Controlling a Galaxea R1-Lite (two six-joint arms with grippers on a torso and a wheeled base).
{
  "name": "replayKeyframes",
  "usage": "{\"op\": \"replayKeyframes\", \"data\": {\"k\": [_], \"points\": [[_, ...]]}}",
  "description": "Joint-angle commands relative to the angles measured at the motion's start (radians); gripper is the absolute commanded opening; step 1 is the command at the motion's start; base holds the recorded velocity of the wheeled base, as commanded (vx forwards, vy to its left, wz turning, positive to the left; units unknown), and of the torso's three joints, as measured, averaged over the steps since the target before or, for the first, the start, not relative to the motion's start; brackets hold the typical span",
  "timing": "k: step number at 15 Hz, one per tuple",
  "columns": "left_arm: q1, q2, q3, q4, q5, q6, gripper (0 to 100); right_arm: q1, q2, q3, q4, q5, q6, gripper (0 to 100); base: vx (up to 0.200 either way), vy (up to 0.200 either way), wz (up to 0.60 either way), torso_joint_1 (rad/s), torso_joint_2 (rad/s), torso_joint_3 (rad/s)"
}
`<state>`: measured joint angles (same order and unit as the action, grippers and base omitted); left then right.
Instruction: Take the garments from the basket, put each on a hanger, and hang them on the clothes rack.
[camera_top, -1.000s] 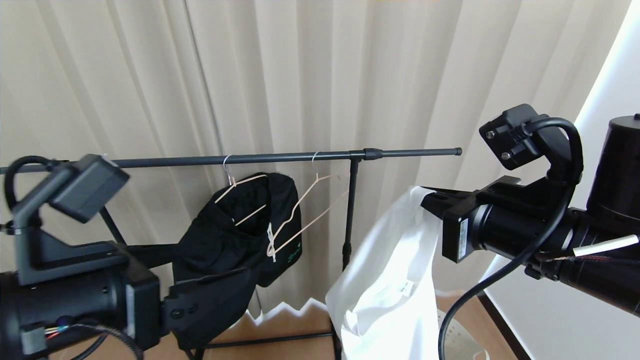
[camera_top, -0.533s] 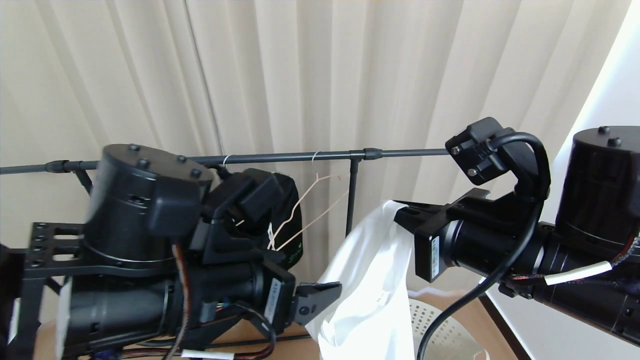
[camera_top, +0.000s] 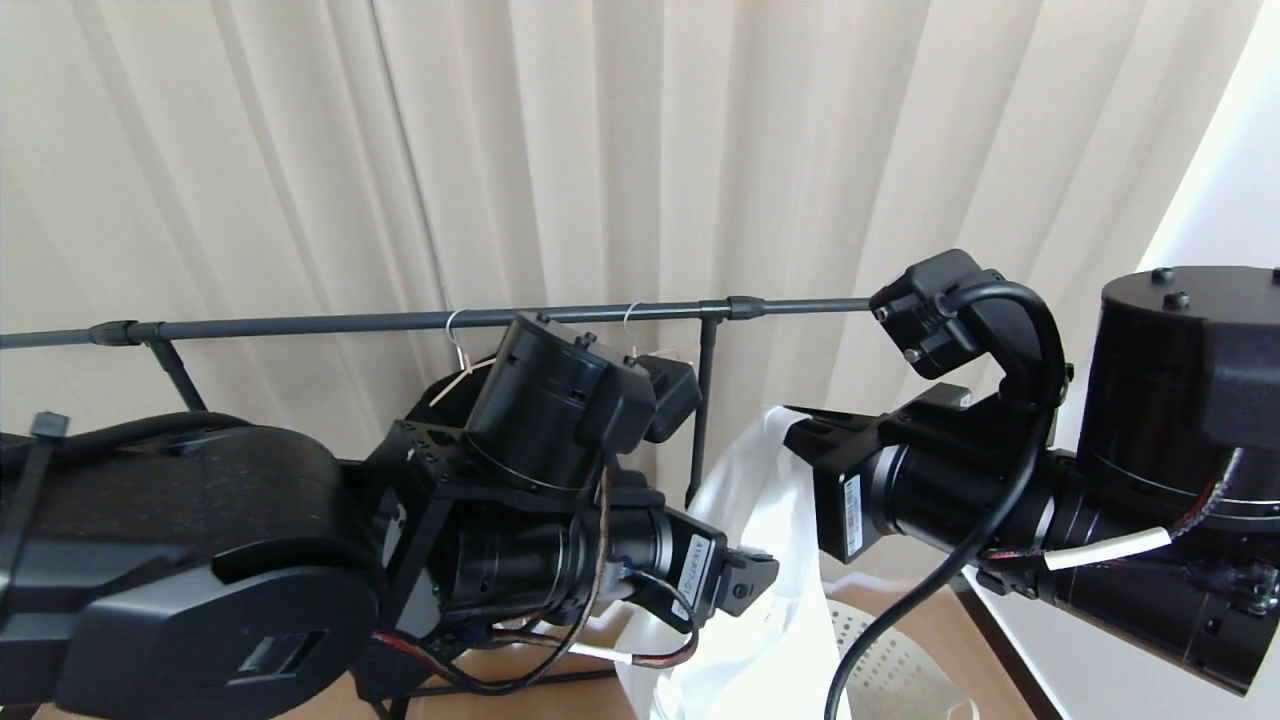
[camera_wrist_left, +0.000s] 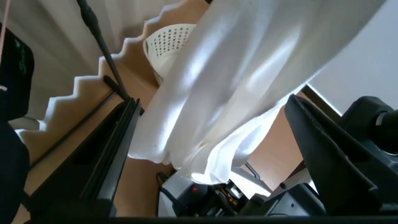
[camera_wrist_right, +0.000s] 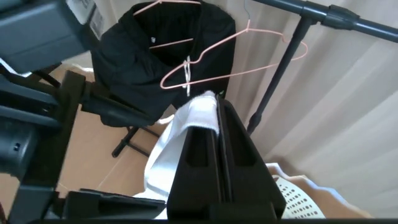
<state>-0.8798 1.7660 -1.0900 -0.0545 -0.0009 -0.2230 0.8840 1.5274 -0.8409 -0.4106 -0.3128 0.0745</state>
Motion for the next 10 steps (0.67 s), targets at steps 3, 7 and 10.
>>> {"op": "replayKeyframes", "data": {"k": [3, 7, 10], "points": [[-0.001, 0.098, -0.057, -0.01, 0.073, -0.052, 100, 0.015, -0.003, 0.005, 0.001, -0.002, -0.001, 0, 0.0, 0.0, 0.0, 0.0, 0.0, 0.0], [0.001, 0.119, -0.05, -0.005, 0.137, -0.079, 100, 0.013, -0.016, 0.003, 0.001, -0.005, -0.001, 0, 0.0, 0.0, 0.0, 0.0, 0.0, 0.0], [0.024, 0.132, 0.001, -0.005, 0.196, -0.102, 100, 0.012, -0.067, 0.006, 0.003, -0.006, -0.009, 0, 0.0, 0.0, 0.0, 0.0, 0.0, 0.0]]}}
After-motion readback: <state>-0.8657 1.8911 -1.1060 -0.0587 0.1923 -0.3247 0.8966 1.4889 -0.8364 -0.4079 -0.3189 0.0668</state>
